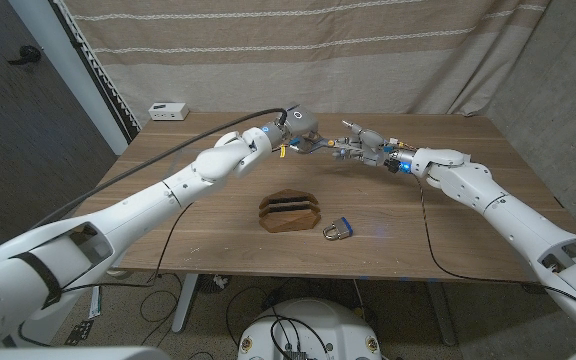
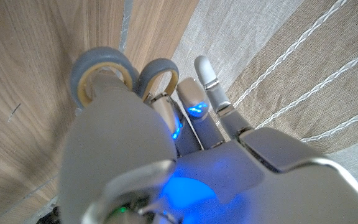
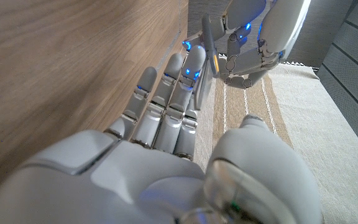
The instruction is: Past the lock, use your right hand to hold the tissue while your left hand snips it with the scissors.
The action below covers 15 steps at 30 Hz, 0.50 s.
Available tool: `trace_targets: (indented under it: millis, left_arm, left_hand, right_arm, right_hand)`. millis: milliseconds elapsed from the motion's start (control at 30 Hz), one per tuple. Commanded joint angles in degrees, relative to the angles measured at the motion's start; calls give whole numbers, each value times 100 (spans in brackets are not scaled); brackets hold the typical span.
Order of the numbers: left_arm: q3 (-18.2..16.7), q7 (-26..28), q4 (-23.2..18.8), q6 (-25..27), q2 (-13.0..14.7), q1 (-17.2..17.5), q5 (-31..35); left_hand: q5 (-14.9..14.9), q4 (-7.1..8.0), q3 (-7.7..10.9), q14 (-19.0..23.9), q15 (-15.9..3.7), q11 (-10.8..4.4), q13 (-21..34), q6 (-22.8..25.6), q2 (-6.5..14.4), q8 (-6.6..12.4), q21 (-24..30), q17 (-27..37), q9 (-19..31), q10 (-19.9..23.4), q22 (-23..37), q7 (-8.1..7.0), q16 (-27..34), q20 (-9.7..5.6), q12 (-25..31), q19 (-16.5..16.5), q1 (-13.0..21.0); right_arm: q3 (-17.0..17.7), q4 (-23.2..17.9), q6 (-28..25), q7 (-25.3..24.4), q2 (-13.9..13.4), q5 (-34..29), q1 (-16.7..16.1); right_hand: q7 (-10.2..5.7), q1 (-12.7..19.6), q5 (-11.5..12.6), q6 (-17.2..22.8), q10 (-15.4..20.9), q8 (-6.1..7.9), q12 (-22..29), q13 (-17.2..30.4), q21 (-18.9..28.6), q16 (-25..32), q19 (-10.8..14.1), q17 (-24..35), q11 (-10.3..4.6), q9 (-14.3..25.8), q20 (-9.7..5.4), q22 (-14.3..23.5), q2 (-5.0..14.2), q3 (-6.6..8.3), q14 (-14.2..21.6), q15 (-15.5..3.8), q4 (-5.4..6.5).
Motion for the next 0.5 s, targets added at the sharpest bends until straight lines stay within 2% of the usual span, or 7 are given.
trace_targets:
  millis: [33,200,233,300,500]
  left_arm:
    - [-245,208,-79,199,-14,213,-408]
    - [-263,233,-158,283,35,261,-391]
    - [-266,221,-182,295,45,273,-393]
    - [-286,248,-217,307,61,308,-421]
    - [-449,521,-243,387,13,506,-761]
  left_hand:
    - [-18,9,23,53,2,-8,3,17,320,859,21,4,-2,65,19,37,-7,-884,47,-11,351]
    - [-25,20,25,73,3,-10,-13,43,318,886,17,6,-47,71,37,43,-8,-886,37,-8,350]
    - [-26,20,24,74,3,-9,-6,31,313,892,18,6,-34,74,34,43,-8,-884,44,-11,347]
    - [-27,18,29,77,3,-10,-43,39,312,892,19,6,-59,43,25,49,-9,-884,8,-11,349]
    - [-40,23,20,79,3,-10,-26,46,288,891,6,6,-104,72,-1,48,-11,-879,26,-53,324]
  right_arm:
    - [70,-47,-76,-118,-13,72,-75]
    - [95,-57,-53,-161,-24,82,-118]
    - [106,-63,-82,-178,-22,107,-127]
    - [102,-52,-64,-178,-19,100,-134]
    - [115,-48,-104,-206,0,146,-155]
  right_hand:
    - [50,-118,65,23,7,35,-14,-6,-53,-10,26,-13,46,-11,-28,25,7,-66,2,-377,18]
    - [54,-215,86,9,2,35,-24,-29,-88,-28,29,-26,59,-36,-18,27,11,-108,-30,-358,11]
    - [60,-260,100,8,-28,38,-29,-25,-107,-47,29,-32,123,-50,-5,27,16,-128,-72,-356,3]
    - [59,-290,112,1,-48,37,-26,-13,-126,-62,22,-36,101,-62,2,28,22,-140,-106,-344,-6]
    - [61,-373,152,-55,-159,28,-59,-17,-193,-134,-7,-48,157,-103,64,29,51,-175,-287,-279,-45]
